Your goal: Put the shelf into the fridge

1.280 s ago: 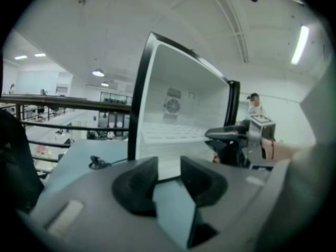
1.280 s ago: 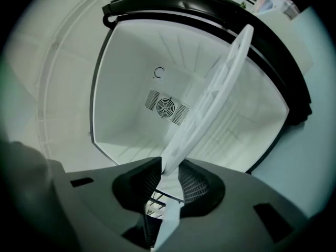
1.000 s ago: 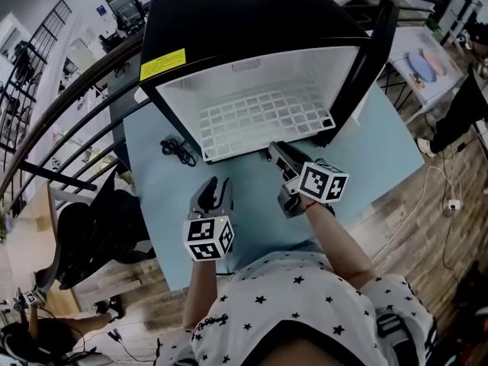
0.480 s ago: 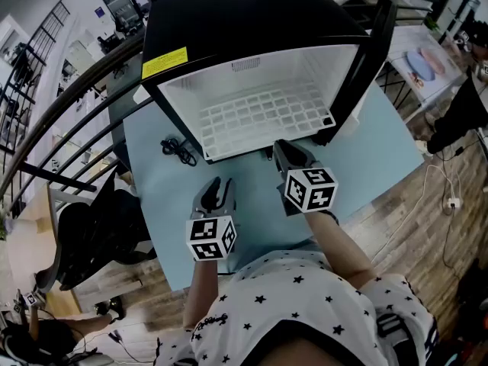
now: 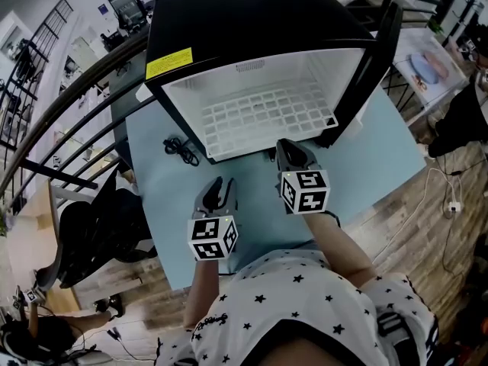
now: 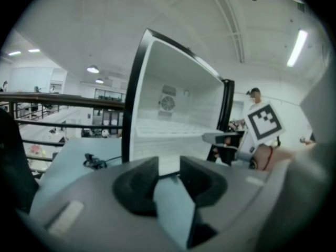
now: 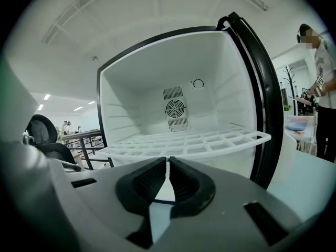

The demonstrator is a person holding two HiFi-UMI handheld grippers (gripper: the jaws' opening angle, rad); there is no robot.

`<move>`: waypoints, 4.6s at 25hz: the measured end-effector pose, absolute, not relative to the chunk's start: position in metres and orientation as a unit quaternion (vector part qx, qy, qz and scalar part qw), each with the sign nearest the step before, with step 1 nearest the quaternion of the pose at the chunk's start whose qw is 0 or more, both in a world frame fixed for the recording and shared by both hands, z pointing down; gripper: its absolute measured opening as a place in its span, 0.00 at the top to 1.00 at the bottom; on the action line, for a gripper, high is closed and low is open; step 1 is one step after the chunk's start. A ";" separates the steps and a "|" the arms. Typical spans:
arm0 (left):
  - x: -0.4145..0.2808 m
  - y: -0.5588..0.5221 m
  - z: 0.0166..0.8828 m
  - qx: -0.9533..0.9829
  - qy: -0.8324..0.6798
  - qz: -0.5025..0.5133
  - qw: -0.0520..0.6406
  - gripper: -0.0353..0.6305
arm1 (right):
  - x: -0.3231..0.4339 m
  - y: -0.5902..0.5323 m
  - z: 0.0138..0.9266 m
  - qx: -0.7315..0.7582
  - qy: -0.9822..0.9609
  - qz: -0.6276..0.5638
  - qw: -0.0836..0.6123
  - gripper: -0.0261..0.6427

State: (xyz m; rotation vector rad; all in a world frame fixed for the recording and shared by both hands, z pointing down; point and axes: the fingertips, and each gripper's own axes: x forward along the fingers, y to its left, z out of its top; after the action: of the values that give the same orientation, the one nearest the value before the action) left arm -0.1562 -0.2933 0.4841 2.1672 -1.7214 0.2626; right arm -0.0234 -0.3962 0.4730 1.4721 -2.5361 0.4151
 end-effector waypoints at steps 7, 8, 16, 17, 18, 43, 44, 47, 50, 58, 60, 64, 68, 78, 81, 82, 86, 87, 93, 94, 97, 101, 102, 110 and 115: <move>-0.161 -0.292 0.489 0.760 -0.618 0.091 0.181 0.76 | -0.024 -0.408 0.477 0.497 -0.852 0.138 0.091 0.91; -0.162 -0.292 0.490 0.759 -0.619 0.091 0.181 0.76 | -0.024 -0.409 0.478 0.496 -0.852 0.138 0.091 0.91; -0.169 -0.297 0.486 0.752 -0.627 0.090 0.184 0.77 | -0.033 -0.431 0.473 0.492 -0.855 0.139 0.092 0.91; -0.169 -0.296 0.486 0.751 -0.628 0.090 0.185 0.77 | -0.034 -0.434 0.473 0.492 -0.855 0.139 0.092 0.91; -0.168 -0.296 0.487 0.751 -0.628 0.089 0.185 0.77 | -0.034 -0.435 0.473 0.492 -0.854 0.138 0.094 0.91; -0.169 -0.285 0.478 0.742 -0.642 0.081 0.176 0.81 | -0.049 -0.478 0.474 0.496 -0.851 0.129 0.112 0.92; -0.170 -0.283 0.477 0.741 -0.643 0.080 0.175 0.81 | -0.049 -0.478 0.474 0.496 -0.851 0.128 0.113 0.92; -0.173 -0.276 0.475 0.738 -0.648 0.077 0.173 0.84 | -0.051 -0.478 0.474 0.498 -0.849 0.134 0.113 0.92; -0.174 -0.266 0.475 0.735 -0.652 0.077 0.170 0.86 | -0.050 -0.476 0.473 0.502 -0.846 0.142 0.109 0.91; -0.177 -0.237 0.474 0.731 -0.658 0.072 0.164 0.92 | -0.052 -0.409 0.471 0.491 -0.857 0.125 0.093 0.91; -0.180 -0.226 0.474 0.731 -0.658 0.072 0.164 0.93 | -0.056 -0.381 0.469 0.481 -0.864 0.121 0.085 0.91; -0.178 -0.203 0.478 0.740 -0.648 0.075 0.165 0.94 | -0.060 -0.329 0.460 0.463 -0.877 0.110 0.070 0.91; -0.169 -0.180 0.483 0.749 -0.636 0.079 0.165 0.94 | -0.057 -0.280 0.451 0.441 -0.889 0.104 0.059 0.91; -0.146 -0.124 0.479 0.770 -0.614 0.072 0.158 0.94 | -0.040 -0.185 0.450 0.425 -0.896 0.117 0.049 0.92; -0.139 -0.107 0.475 0.769 -0.617 0.067 0.154 0.94 | -0.038 -0.164 0.447 0.416 -0.901 0.114 0.045 0.92; -0.137 -0.102 0.475 0.768 -0.618 0.064 0.156 0.94 | -0.037 -0.158 0.446 0.411 -0.904 0.113 0.043 0.92; -0.127 -0.079 0.477 0.759 -0.625 0.048 0.177 0.94 | -0.033 -0.132 0.441 0.390 -0.913 0.108 0.041 0.92; -0.124 -0.072 0.477 0.757 -0.626 0.046 0.180 0.94 | -0.029 -0.124 0.440 0.387 -0.915 0.107 0.042 0.92; -0.095 -0.034 0.472 0.748 -0.638 0.045 0.178 0.94 | 0.000 -0.073 0.435 0.368 -0.923 0.099 0.048 0.92; -0.089 -0.027 0.471 0.747 -0.639 0.043 0.178 0.94 | 0.006 -0.065 0.436 0.365 -0.924 0.100 0.048 0.92; -0.072 -0.005 0.471 0.746 -0.640 0.042 0.180 0.94 | 0.021 -0.042 0.437 0.360 -0.926 0.105 0.048 0.92; -0.054 0.022 0.474 0.745 -0.641 0.047 0.181 0.94 | 0.038 -0.015 0.437 0.355 -0.928 0.110 0.040 0.92; -0.050 0.029 0.475 0.745 -0.641 0.048 0.181 0.94 | 0.042 -0.009 0.437 0.354 -0.928 0.113 0.037 0.92; -0.032 0.075 0.475 0.743 -0.641 0.056 0.181 0.94 | 0.057 0.034 0.435 0.347 -0.930 0.120 0.021 0.92; -0.029 0.089 0.473 0.743 -0.642 0.057 0.180 0.94 | 0.059 0.047 0.434 0.353 -0.930 0.100 0.039 0.93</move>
State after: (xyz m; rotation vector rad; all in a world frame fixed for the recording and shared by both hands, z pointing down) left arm -0.0289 0.0894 0.4735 2.0987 -1.8143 0.1599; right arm 0.0586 0.0469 0.4340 1.0820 -2.8504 0.3066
